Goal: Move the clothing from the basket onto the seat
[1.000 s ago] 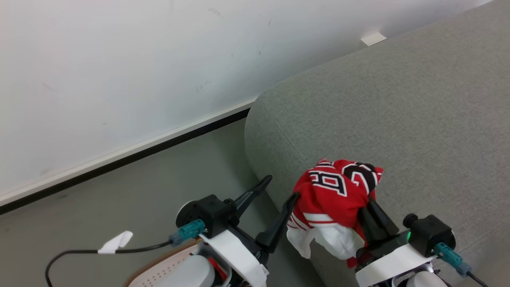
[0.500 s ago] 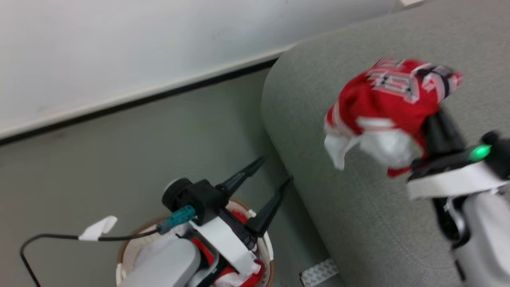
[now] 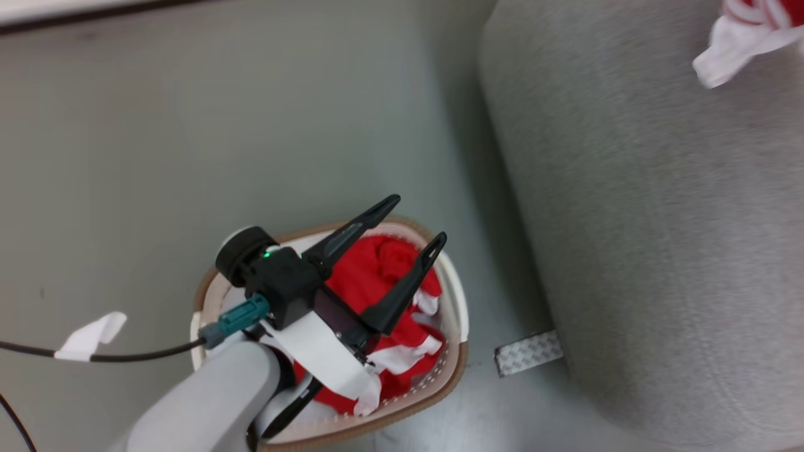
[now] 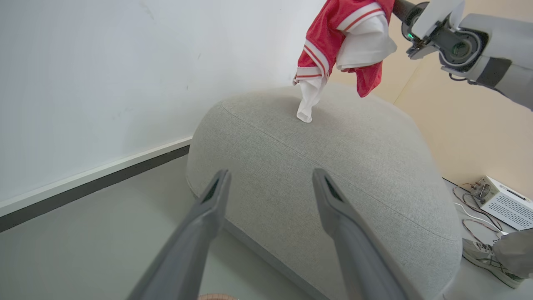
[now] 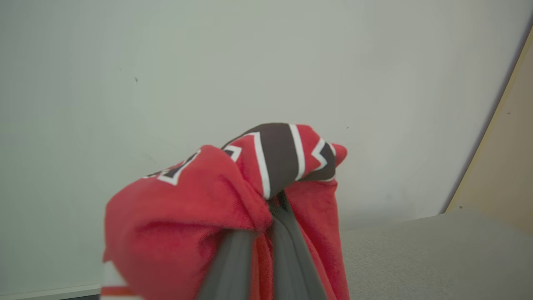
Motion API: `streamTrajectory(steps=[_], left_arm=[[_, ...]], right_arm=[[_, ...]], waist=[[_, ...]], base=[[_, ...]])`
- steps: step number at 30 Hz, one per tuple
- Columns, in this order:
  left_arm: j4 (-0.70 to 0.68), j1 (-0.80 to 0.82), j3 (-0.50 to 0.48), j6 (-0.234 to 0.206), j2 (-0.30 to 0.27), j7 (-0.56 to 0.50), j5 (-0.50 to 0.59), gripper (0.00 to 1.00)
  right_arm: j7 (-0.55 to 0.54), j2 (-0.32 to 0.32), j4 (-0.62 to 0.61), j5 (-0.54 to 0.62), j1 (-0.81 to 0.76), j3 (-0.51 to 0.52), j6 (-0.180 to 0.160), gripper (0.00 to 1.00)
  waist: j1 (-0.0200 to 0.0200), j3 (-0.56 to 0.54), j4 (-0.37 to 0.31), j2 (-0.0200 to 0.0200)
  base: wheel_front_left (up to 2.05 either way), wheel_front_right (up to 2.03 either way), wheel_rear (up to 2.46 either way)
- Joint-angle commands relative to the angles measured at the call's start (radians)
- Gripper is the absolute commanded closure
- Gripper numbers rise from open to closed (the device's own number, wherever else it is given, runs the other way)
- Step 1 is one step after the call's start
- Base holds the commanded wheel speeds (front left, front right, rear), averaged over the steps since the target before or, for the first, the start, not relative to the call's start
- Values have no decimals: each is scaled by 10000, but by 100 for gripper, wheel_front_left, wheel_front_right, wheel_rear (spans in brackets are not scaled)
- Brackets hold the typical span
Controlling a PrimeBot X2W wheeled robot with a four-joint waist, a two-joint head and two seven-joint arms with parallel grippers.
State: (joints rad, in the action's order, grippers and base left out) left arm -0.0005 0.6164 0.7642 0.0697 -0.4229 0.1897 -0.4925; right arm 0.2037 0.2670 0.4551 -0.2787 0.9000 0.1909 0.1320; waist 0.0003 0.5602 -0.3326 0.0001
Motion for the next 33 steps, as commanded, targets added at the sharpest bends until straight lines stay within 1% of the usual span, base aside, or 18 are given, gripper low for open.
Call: streamTrajectory(steps=[1, 6, 8, 11, 14, 17, 19, 20, 21, 23, 28, 31, 33], left_arm=[[-43, 136, -16, 1, -49, -1, 169, 0], [-188, 321, -102, 17, -221, 6, 202, 0], [-181, 371, -153, 6, -249, 37, 176, 0], [-123, 393, -224, -32, -297, 76, 112, 0], [-28, 425, -278, -54, -230, 176, 31, 0], [66, 454, -308, -44, -172, 268, 7, 0], [160, 439, -315, -61, -148, 341, -7, 0], [199, 419, -320, -67, -125, 359, -23, 0], [246, 388, -320, -71, -97, 376, -26, 0], [386, 307, -314, -73, -42, 450, -79, 0], [823, 73, -238, -32, 223, 572, -173, 0], [1174, -283, -294, -40, 243, 664, -244, 0], [1382, -616, -420, -149, 203, 687, -346, 0]], right_arm=[[-12, 126, 97, 127, 181, 113, -24, 100], [-514, 789, 1558, 1029, 1238, 754, -25, 100], [-785, 908, 2078, 1487, 1510, 878, -24, 100], [-1749, 1176, 2971, 2132, 1873, 595, -25, 100], [-3355, 1288, 3982, 2350, 2114, 439, -24, 100], [-4243, 1383, 4502, 2337, 2263, 560, -24, 100], [-4498, 1348, 4684, 2285, 2244, 586, -25, 100], [-4524, 1369, 4713, 2315, 2221, 594, -25, 84], [-4555, 1374, 4748, 2348, 2170, 590, -25, 61], [-4520, 1345, 4807, 2412, 2050, 553, -25, 0], [-4456, 1191, 5067, 2362, 1616, 232, -24, 0], [-4206, 1251, 5115, 2218, 1177, -379, -25, 0], [-3990, 1242, 5046, 1966, 882, -948, -25, 0]], waist=[[-3, 631, 501, -1], [-3, 1225, 801, -1], [-3, 1352, 882, -1], [-3, 1483, 974, -1], [-3, 1458, 1096, -1], [-3, 1375, 1194, -1], [-3, 1258, 1221, -1], [-3, 1177, 1224, -1], [-3, 1087, 1222, -1], [-3, 854, 1205, -1], [-3, -86, 1195, -1], [-3, -1001, 1189, -1], [-3, -1680, 1154, -1]], base=[[0, 0, 0], [0, 0, 0], [0, 0, 0], [0, 0, 0], [0, 0, 0], [0, 0, 0], [0, 0, 0], [0, 0, 0], [0, 0, 0], [0, 0, 0], [0, 0, 0], [0, 0, 0], [0, 0, 0]])
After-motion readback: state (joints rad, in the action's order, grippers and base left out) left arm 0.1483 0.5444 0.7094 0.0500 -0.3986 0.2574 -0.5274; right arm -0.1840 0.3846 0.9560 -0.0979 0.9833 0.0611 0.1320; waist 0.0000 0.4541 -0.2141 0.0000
